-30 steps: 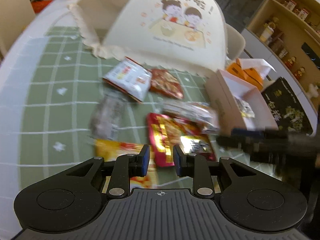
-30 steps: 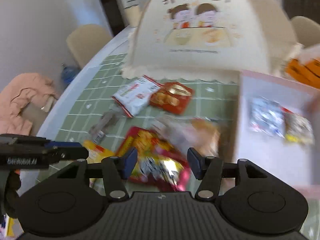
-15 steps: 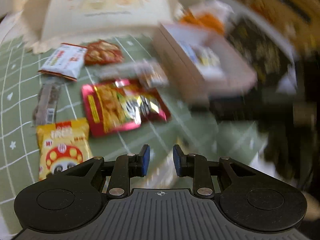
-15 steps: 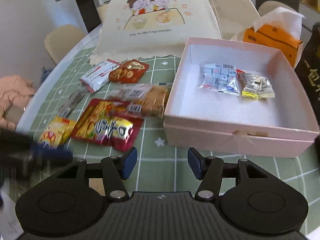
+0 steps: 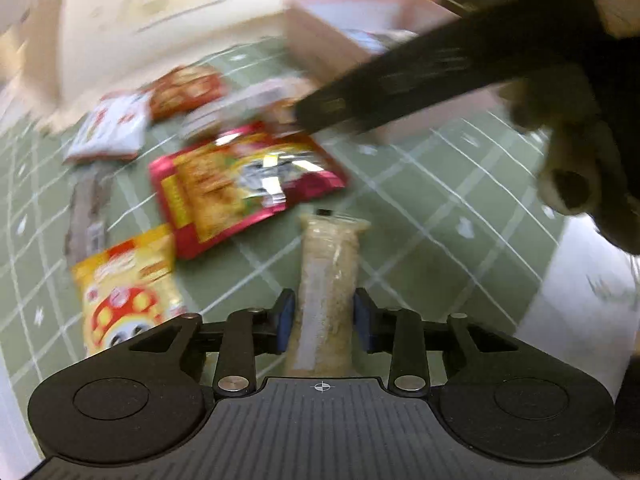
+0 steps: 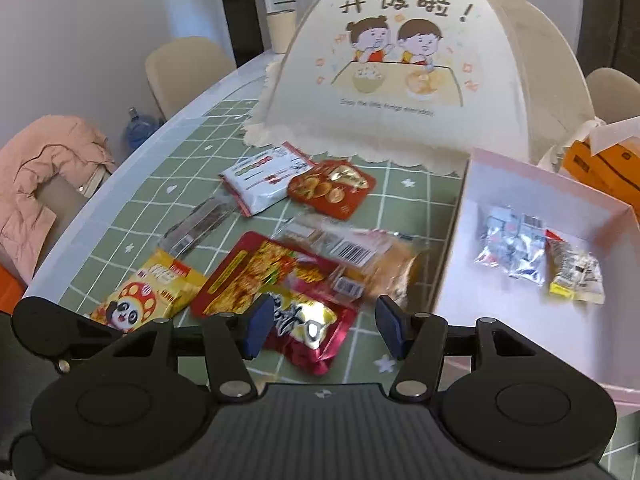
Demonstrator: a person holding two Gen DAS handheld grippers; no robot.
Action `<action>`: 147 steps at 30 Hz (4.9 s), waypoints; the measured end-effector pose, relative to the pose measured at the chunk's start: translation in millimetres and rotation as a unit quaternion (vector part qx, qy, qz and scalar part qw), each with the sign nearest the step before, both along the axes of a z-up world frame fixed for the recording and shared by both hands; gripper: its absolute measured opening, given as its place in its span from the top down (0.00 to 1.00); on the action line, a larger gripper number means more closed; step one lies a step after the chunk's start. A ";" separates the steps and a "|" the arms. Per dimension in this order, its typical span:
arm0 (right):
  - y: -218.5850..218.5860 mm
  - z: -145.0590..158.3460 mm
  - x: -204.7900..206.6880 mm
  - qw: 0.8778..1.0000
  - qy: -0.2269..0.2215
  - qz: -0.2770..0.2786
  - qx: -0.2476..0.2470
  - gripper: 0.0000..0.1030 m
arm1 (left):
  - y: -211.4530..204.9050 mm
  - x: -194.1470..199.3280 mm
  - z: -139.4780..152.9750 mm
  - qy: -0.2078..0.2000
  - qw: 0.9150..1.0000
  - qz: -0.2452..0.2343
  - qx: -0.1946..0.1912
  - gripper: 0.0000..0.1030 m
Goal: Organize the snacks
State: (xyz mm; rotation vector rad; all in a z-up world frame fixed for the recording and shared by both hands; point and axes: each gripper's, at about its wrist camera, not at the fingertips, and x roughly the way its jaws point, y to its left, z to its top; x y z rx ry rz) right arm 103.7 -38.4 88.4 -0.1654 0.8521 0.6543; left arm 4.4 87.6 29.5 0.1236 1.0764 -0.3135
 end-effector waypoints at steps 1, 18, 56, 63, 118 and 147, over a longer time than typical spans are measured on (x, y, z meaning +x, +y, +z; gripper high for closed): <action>3.0 1.9 2.4 1.000 0.002 0.000 0.000 0.45 | 9.5 0.4 0.3 0.004 1.000 0.022 -0.010 0.66; 205.3 -53.3 24.0 0.996 0.016 0.072 -0.045 0.28 | 83.0 -35.1 1.5 0.012 0.991 0.121 -0.048 0.67; 150.0 -50.3 38.0 0.995 0.002 0.089 -0.041 0.65 | 95.4 -65.0 2.9 0.001 0.973 0.214 -0.083 0.67; 92.7 19.7 7.1 0.995 -0.017 0.077 0.059 0.68 | 95.6 -56.2 -0.2 -0.002 0.968 0.226 -0.109 0.67; -178.7 59.8 105.7 0.974 0.107 -0.185 0.077 0.68 | -35.9 36.7 50.0 -0.078 0.960 0.146 -0.227 0.69; 100.4 -40.7 130.7 0.993 0.087 -0.024 -0.076 0.49 | 73.2 -20.4 11.0 0.009 0.967 0.174 -0.185 0.69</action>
